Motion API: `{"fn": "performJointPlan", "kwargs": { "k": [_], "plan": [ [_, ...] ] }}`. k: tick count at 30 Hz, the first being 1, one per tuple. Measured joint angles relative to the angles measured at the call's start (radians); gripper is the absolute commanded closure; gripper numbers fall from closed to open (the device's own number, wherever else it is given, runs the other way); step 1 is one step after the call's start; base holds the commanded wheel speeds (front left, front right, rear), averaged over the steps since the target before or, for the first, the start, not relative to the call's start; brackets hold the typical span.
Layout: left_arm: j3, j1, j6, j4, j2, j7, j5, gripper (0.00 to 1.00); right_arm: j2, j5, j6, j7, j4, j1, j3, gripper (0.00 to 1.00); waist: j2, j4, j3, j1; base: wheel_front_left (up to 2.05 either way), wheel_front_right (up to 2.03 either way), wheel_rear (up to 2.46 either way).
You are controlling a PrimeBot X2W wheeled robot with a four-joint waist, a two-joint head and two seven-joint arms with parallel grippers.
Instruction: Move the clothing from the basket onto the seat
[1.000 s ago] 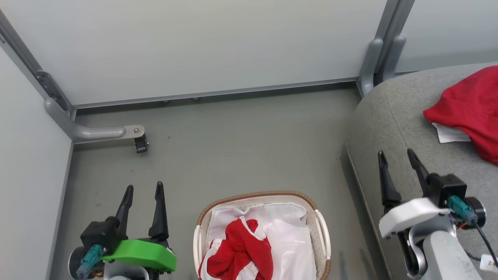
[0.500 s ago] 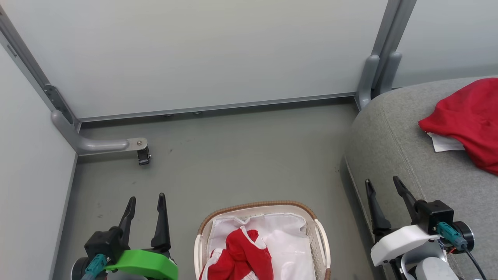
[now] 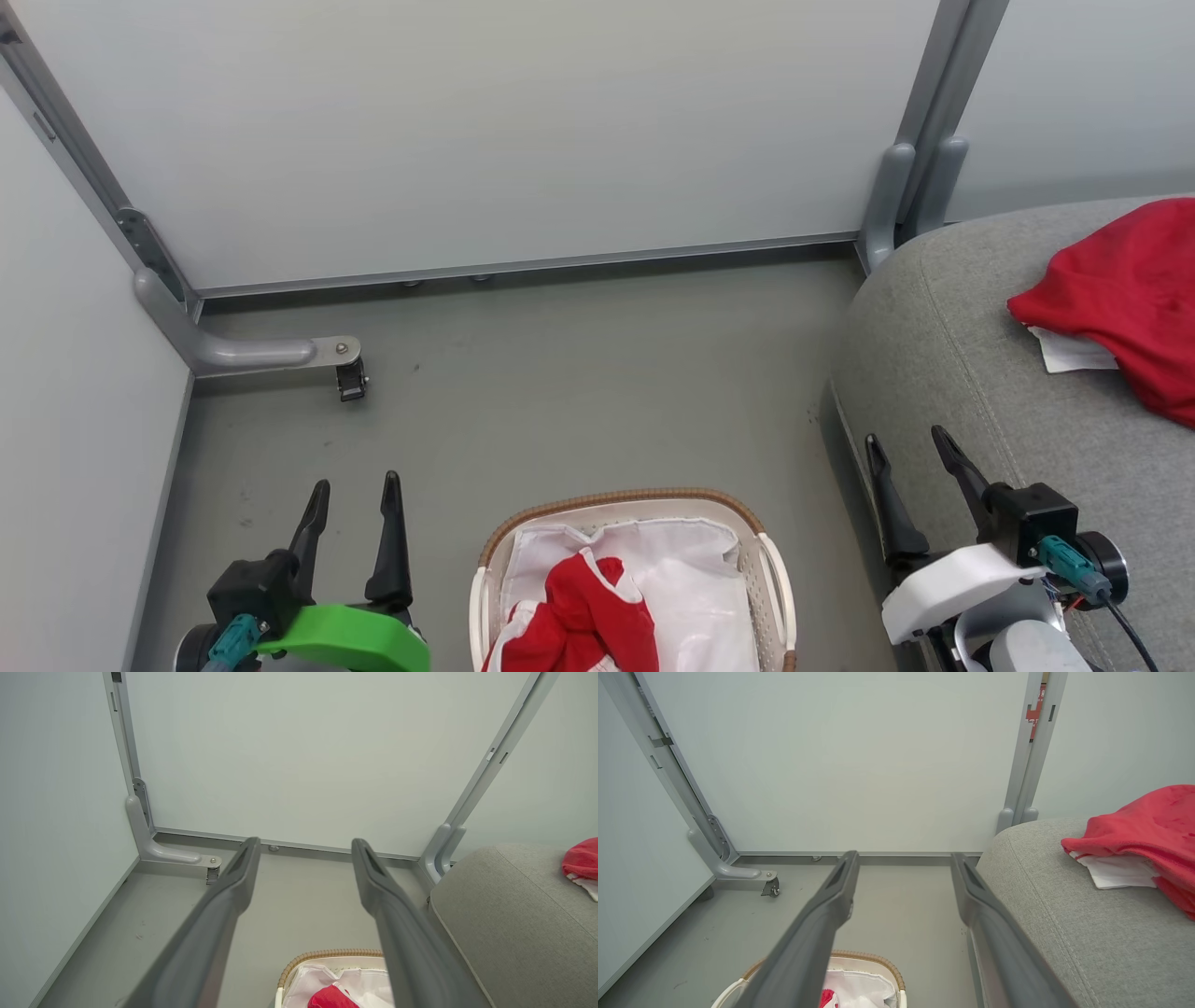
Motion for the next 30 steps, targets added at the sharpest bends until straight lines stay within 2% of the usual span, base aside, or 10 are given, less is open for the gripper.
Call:
{"fn": "performJointPlan", "kwargs": {
  "k": [21, 25, 30],
  "plan": [
    [-0.016, -0.012, -0.003, 0.002, 0.0, 0.0, 0.016, 0.0, 0.0, -0.023, 0.0, 0.0, -0.018, -0.014, -0.039, 0.0, 0.0, -0.014, 0.039, 0.0, 0.0, 0.0, 0.0],
    [-0.048, -0.074, -0.018, 0.02, 0.0, 0.0, 0.055, 0.0, 0.0, -0.035, 0.0, 0.0, -0.041, -0.051, -0.056, 0.0, 0.0, -0.02, 0.076, 0.0, 0.0, 0.0, 0.0],
    [-0.137, -0.215, -0.038, 0.106, 0.005, 0.0, 0.129, 0.0, 0.0, -0.053, 0.0, 0.0, -0.075, -0.116, -0.074, 0.0, 0.0, -0.029, 0.143, 0.0, 0.0, 0.0, 0.0]
  ]
}}
